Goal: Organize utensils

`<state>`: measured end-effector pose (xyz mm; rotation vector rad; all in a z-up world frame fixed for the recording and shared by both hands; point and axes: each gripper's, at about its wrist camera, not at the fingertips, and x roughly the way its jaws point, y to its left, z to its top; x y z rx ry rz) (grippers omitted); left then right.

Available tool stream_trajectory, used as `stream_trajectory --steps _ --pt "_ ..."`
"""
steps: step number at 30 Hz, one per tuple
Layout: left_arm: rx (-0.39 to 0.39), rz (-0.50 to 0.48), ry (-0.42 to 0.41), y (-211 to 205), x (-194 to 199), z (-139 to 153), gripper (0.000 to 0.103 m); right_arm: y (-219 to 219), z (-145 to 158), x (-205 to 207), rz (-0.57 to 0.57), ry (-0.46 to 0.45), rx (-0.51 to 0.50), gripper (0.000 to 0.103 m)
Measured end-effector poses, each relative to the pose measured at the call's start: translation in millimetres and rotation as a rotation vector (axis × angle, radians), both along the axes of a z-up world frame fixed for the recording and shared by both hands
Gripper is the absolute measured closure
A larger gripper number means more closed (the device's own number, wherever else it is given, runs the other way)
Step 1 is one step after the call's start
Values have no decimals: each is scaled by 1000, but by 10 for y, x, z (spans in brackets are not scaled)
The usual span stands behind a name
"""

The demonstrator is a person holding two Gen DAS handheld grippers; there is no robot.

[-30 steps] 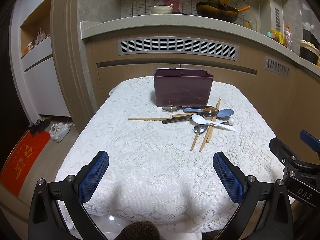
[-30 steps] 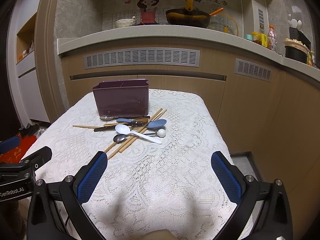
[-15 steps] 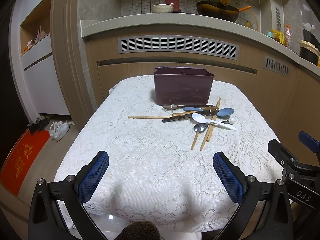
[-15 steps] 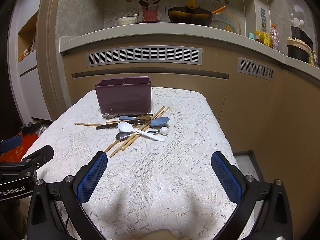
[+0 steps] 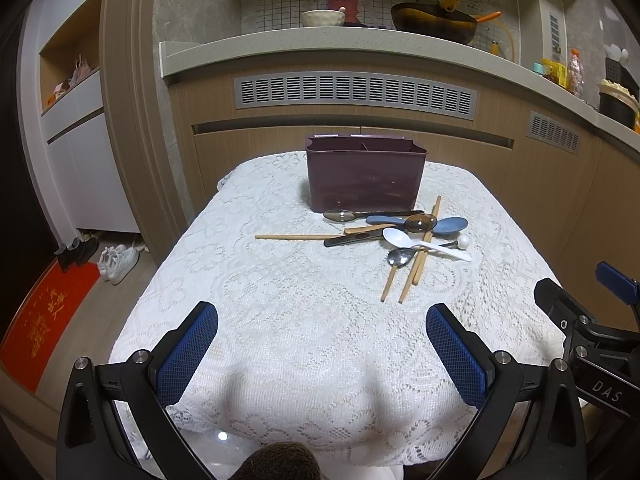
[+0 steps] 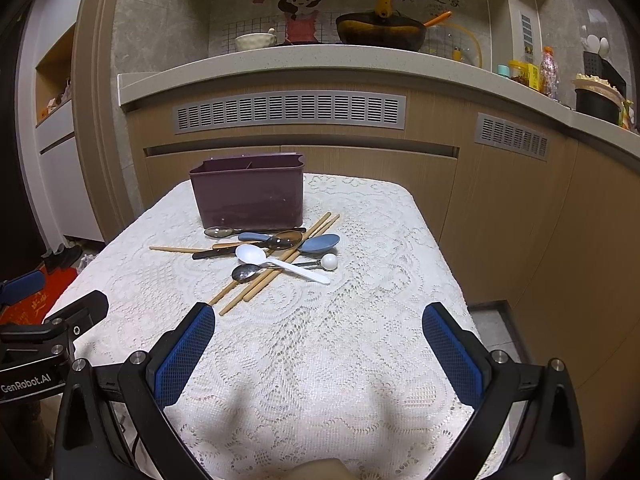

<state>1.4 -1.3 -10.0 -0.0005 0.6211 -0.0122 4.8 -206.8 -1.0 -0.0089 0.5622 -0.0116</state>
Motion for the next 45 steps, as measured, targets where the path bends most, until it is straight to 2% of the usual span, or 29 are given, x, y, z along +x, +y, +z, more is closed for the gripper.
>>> stream_trajectory --steps 15,26,34,39,42,45 --pt "3 -1 0 -7 6 -4 0 -14 -12 23 4 4 3 0" --pt "25 -18 9 -40 248 -28 0 -66 -30 184 -1 10 -12 0" --pt "48 -29 29 -59 630 -129 0 -167 -86 559 -21 38 -5 0" --pt "49 -75 35 -80 936 -151 0 -229 -98 888 -31 52 9 0" --pt "22 -118 49 -63 1105 -154 0 -243 -109 1120 -36 60 15 0" --pt "-4 -123 49 6 1213 -186 0 -240 -161 1380 -31 94 33 0"
